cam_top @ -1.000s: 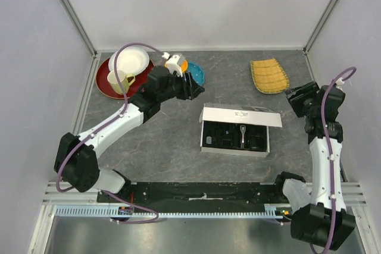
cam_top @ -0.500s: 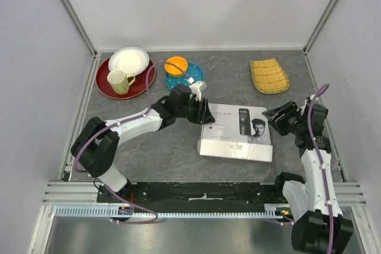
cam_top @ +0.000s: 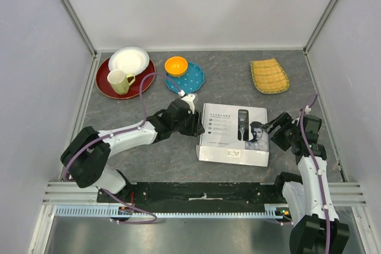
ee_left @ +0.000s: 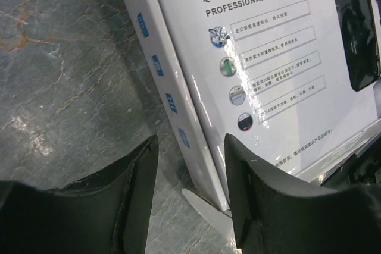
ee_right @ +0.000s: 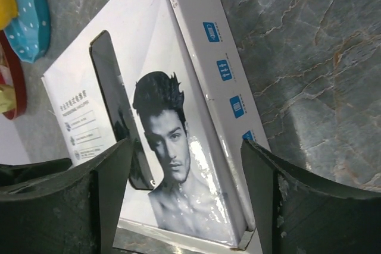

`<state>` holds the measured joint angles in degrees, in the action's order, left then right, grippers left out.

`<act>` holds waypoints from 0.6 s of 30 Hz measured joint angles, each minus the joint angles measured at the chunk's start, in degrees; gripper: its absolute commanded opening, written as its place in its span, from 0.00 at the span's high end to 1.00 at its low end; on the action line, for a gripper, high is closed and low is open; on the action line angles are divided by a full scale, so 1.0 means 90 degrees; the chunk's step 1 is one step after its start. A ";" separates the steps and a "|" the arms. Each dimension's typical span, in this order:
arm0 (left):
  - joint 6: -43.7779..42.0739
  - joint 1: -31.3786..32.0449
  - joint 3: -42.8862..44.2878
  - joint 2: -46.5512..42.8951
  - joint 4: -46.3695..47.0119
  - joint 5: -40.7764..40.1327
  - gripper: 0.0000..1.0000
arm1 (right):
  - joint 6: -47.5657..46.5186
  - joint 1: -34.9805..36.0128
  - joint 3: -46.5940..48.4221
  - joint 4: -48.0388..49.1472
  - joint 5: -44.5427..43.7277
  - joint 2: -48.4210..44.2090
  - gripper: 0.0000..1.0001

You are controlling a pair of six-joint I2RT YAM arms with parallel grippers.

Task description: Sort the hair-cutting tools

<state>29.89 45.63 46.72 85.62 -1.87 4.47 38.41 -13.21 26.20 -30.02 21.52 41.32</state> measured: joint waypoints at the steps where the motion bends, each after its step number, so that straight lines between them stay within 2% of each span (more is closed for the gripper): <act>1: 0.0007 0.0000 -0.0063 -0.0066 -0.0005 -0.0041 0.42 | -0.0046 0.0000 -0.0032 0.0051 0.0002 0.0022 0.12; 6: 0.0024 0.0000 -0.0233 -0.0223 0.0041 -0.0155 0.40 | -0.0136 0.0000 -0.0403 0.0471 0.0134 0.0313 0.10; 11: 0.0085 -0.0002 -0.0233 -0.0061 0.0226 -0.0151 0.39 | -0.0107 0.0085 -0.0772 0.1326 0.0636 0.1217 0.13; 15: 0.0180 -0.0075 -0.0228 0.0155 0.0423 -0.0109 0.38 | 0.0034 0.0690 -0.0758 0.2045 0.0709 0.1698 0.15; 18: 0.0206 -0.0316 -0.0199 0.0206 0.0440 -0.0095 0.38 | 0.0194 0.1360 -0.0590 0.2455 0.0345 0.2110 0.15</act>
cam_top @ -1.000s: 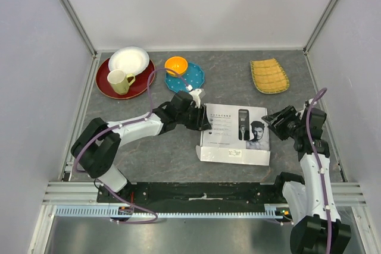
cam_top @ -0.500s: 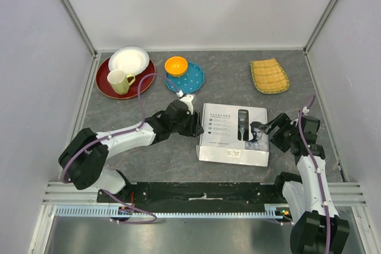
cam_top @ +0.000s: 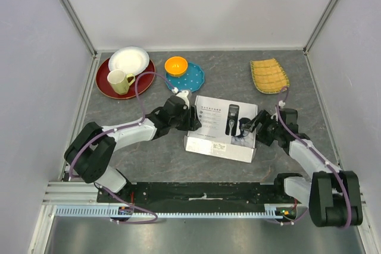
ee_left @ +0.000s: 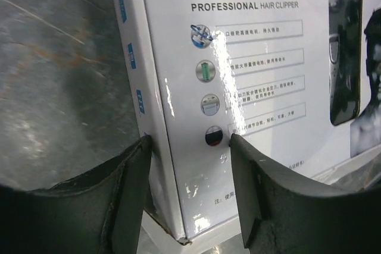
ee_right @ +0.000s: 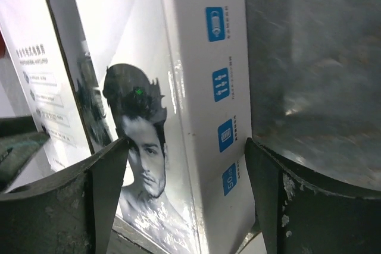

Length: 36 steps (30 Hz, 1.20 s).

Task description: Sort the hair-cutting tools

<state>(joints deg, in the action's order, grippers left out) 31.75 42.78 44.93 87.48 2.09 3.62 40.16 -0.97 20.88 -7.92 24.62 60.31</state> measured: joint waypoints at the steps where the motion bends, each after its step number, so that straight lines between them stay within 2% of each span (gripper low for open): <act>1: 0.0002 -0.0109 0.0027 0.0027 0.0015 0.0000 0.38 | 0.0056 0.0204 0.0107 0.0129 -0.0119 0.0187 0.16; 6: 0.0002 -0.0644 0.0236 0.0231 0.0063 0.0044 0.37 | 0.0100 0.0714 0.0882 0.0544 -0.0432 0.1372 0.15; 10: -0.0027 -0.0787 0.0440 0.0294 0.0019 -0.0002 0.30 | -0.0022 0.0821 0.1360 0.0588 -0.0731 0.1756 0.09; 15: -0.0219 -0.0743 0.0442 -0.0097 -0.0007 -0.0245 0.22 | -0.0262 0.0867 0.1387 0.0214 -0.1251 0.1144 0.02; 20: -0.0418 -0.0741 0.0092 -0.0852 -0.0022 -0.0512 0.18 | -0.0544 0.0874 0.1365 -0.0440 -0.1591 0.0158 0.02; 26: -0.0491 -0.0741 -0.0420 -0.1105 -0.0027 -0.0486 0.18 | -0.0648 0.0877 0.0957 -0.0804 -0.1389 -0.0670 0.02; 36: -0.0498 -0.0741 -0.0894 -0.0818 0.0228 0.0333 0.27 | -0.0580 0.1107 -0.0029 -0.0826 -0.0583 -0.0988 0.04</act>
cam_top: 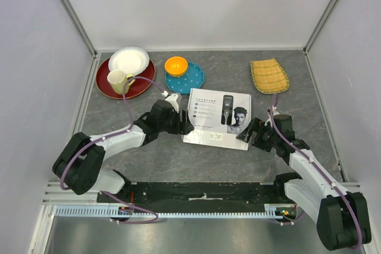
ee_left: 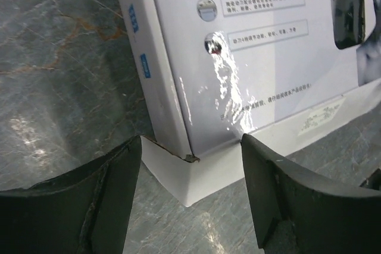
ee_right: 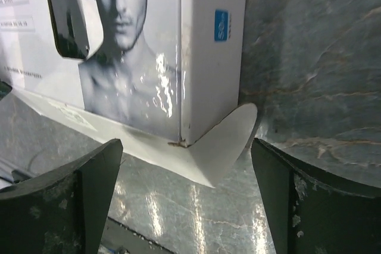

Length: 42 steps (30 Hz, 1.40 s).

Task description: Sort the hair-cutting tools

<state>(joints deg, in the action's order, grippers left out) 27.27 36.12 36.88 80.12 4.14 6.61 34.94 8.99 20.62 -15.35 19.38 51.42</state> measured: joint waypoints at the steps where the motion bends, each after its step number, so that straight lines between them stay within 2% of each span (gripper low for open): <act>1: 0.0000 0.0000 -0.0039 0.0000 0.0080 0.0083 0.28 | 0.0024 0.0036 -0.0058 0.0036 0.0051 0.0000 0.04; 9: -0.0005 -0.0005 -0.0233 -0.0002 0.0364 0.0741 0.42 | 0.0257 0.0206 -0.0223 0.0265 0.0457 -0.0039 0.14; 13: -0.0015 -0.0032 -0.0289 -0.0039 0.0357 0.0860 0.44 | 0.0345 0.0206 -0.0223 0.0168 0.0466 -0.0134 0.18; 23: -0.0010 -0.0029 -0.0296 -0.0733 -0.0070 0.1098 0.45 | 0.0372 0.0228 0.0311 -0.0896 0.0352 -0.0447 0.25; 36: -0.0019 -0.0007 -0.0294 -0.0840 -0.0457 0.0969 0.41 | 0.0265 0.0228 0.0466 -0.1049 0.0121 -0.0537 0.28; 42: -0.0027 0.0000 -0.0294 -0.0833 -0.0590 0.0916 0.42 | 0.0160 0.0238 0.0464 -0.1056 -0.0002 -0.0466 0.35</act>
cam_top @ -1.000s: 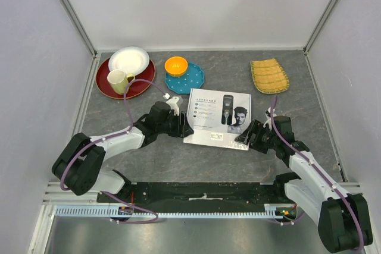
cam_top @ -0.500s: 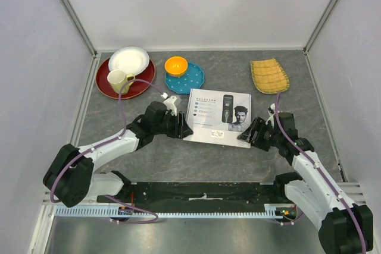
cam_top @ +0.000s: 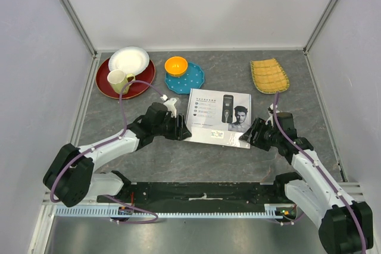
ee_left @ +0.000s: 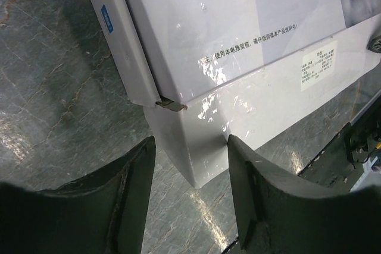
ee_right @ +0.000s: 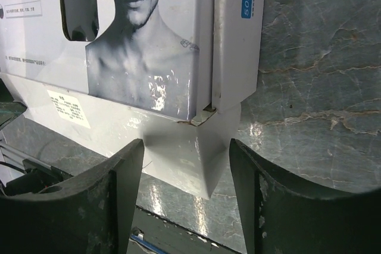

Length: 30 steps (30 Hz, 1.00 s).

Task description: Sort the hair-cutting tools

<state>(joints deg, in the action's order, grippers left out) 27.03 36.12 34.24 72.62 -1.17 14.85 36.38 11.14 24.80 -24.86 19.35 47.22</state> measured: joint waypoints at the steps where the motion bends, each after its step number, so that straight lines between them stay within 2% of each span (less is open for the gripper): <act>1: 0.0000 0.0000 0.0000 0.0007 0.0000 0.0000 0.42 | -0.0005 0.0000 -0.0002 0.0019 0.0000 0.0034 0.37; 7: -0.0015 0.0000 0.0000 0.0078 -0.0002 -0.0017 0.45 | -0.0017 0.0000 -0.0002 0.0109 0.0000 0.0155 0.40; 16: -0.0066 0.0002 0.0000 0.0051 -0.0148 -0.0240 0.43 | -0.0017 0.0000 -0.0002 0.0097 -0.0005 0.0124 0.42; 23: -0.0083 0.0002 0.0000 0.0029 -0.0170 -0.0238 0.53 | -0.0032 0.0000 -0.0002 0.0083 -0.0044 0.0092 0.48; 30: -0.0083 0.0002 0.0000 0.0279 -0.0121 -0.0182 0.55 | -0.0107 0.0000 -0.0010 0.0083 -0.0177 0.0100 0.54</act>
<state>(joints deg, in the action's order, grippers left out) 26.28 36.14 34.24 75.13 -2.26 13.21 35.42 11.14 24.71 -24.12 17.76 48.12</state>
